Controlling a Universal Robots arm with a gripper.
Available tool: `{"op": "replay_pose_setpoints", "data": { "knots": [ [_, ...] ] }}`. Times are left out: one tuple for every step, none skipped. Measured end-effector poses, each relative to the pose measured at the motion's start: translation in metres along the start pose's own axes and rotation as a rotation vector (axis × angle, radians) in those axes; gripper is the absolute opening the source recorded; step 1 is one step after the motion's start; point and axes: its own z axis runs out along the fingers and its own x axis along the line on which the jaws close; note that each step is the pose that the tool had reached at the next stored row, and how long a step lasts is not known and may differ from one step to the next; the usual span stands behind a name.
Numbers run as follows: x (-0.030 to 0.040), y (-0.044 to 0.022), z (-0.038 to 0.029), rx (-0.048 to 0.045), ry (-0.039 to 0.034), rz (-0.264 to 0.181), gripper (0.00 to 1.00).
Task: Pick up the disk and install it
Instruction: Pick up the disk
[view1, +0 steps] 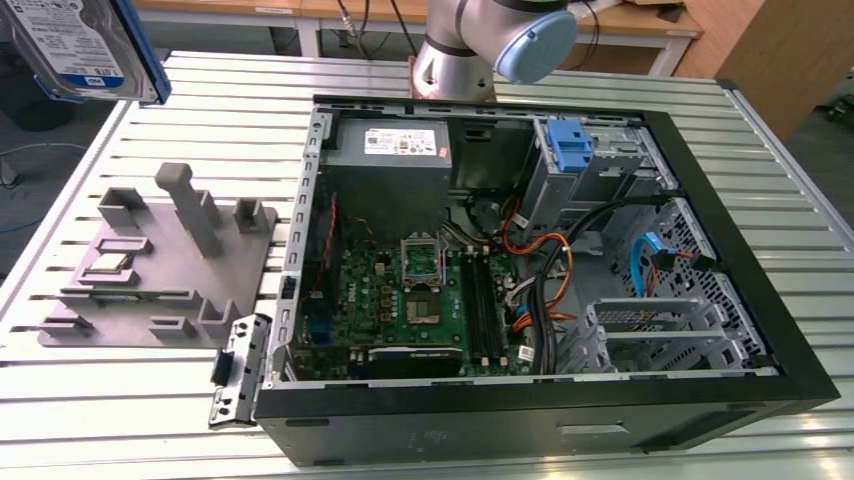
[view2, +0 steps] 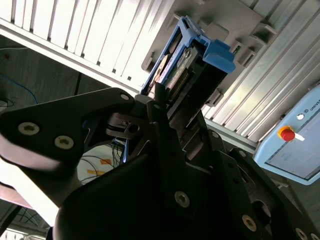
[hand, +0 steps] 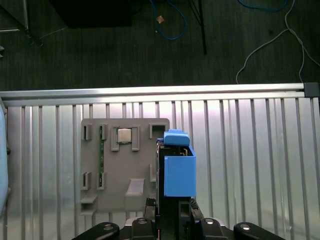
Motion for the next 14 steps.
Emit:
{"op": "replay_pose_setpoints", "data": {
  "knots": [
    [0.0,-0.0001,-0.0001,-0.0001,0.0,0.0,0.35],
    [-0.0001,-0.0005,-0.0002,-0.0003,0.0002,0.0,0.35],
    [0.0,-0.0011,-0.0002,-0.0003,0.0002,0.0,0.35],
    [-0.0001,-0.0018,-0.0001,-0.0001,0.0001,0.0,0.35],
    [-0.0001,-0.0027,-0.0001,0.0,0.0,0.0,0.35],
    [-0.0002,-0.0038,-0.0002,-0.0001,0.0,0.0,0.35],
    [-0.0003,-0.005,-0.0003,-0.0001,0.0001,0.0,0.35],
    [-0.0003,-0.0062,-0.0003,0.0001,0.0,0.0,0.35],
    [-0.0004,-0.0074,-0.0003,0.0,0.0,0.0,0.35],
    [-0.0005,-0.0087,-0.0004,-0.0001,0.0001,0.0,0.35],
    [-0.0005,-0.01,-0.0005,0.0,0.0,0.0,0.35],
    [-0.0006,-0.0114,-0.0006,-0.0001,0.0,0.0,0.35],
    [-0.0007,-0.0129,-0.0006,0.0,0.0,0.0,0.35],
    [-0.0008,-0.0142,-0.0007,0.0,0.0,0.0,0.35]
  ]
}}
